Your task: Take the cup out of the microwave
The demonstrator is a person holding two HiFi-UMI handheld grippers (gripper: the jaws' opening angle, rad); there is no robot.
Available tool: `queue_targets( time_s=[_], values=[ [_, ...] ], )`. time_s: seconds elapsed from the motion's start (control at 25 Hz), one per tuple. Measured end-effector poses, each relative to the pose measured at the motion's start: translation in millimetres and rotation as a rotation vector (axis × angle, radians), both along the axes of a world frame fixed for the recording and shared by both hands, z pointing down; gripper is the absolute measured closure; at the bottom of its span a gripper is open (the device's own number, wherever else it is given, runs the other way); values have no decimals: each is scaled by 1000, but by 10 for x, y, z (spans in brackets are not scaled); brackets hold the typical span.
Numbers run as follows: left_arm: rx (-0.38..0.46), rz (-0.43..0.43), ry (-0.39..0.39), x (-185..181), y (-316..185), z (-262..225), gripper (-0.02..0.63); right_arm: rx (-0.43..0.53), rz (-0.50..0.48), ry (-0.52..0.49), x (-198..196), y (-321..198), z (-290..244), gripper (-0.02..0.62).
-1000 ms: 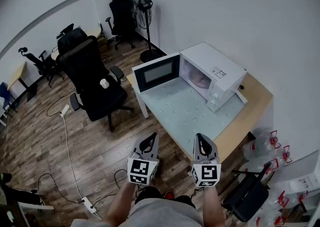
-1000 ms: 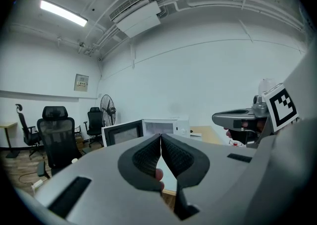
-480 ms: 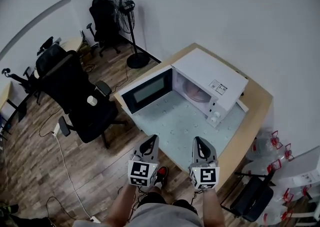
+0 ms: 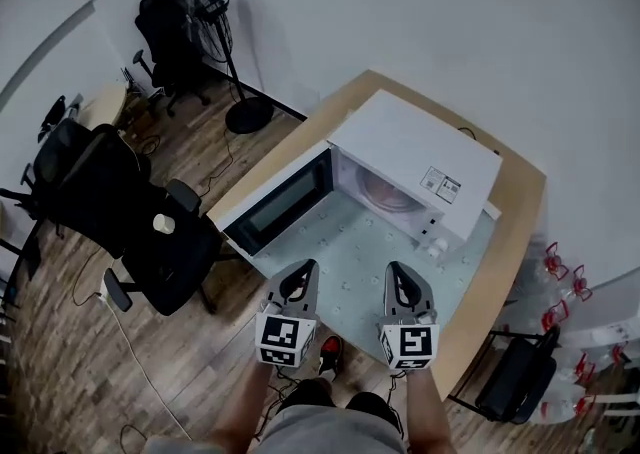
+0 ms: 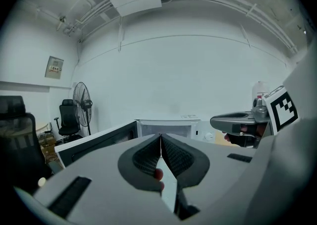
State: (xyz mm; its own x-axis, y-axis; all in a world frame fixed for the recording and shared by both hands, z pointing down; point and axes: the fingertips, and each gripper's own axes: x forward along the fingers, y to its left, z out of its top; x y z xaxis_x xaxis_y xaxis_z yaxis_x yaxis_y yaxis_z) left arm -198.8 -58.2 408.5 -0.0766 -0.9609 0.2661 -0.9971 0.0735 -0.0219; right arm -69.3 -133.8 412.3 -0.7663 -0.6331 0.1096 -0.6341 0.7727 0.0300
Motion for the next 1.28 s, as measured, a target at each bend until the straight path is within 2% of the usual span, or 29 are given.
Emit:
queue_targets(
  time_s=[0.48, 0.92, 1.28],
  values=[
    [-47, 140, 23, -389, -865, 463, 581, -53, 112, 35, -461, -704, 511, 575],
    [-89, 170, 56, -635, -1433, 947, 581, -90, 156, 69, -729, -1266, 1035, 575],
    [-97, 171, 58, -743, -1612, 1099, 581, -127, 167, 55, -835, -1645, 1217, 574]
  ],
)
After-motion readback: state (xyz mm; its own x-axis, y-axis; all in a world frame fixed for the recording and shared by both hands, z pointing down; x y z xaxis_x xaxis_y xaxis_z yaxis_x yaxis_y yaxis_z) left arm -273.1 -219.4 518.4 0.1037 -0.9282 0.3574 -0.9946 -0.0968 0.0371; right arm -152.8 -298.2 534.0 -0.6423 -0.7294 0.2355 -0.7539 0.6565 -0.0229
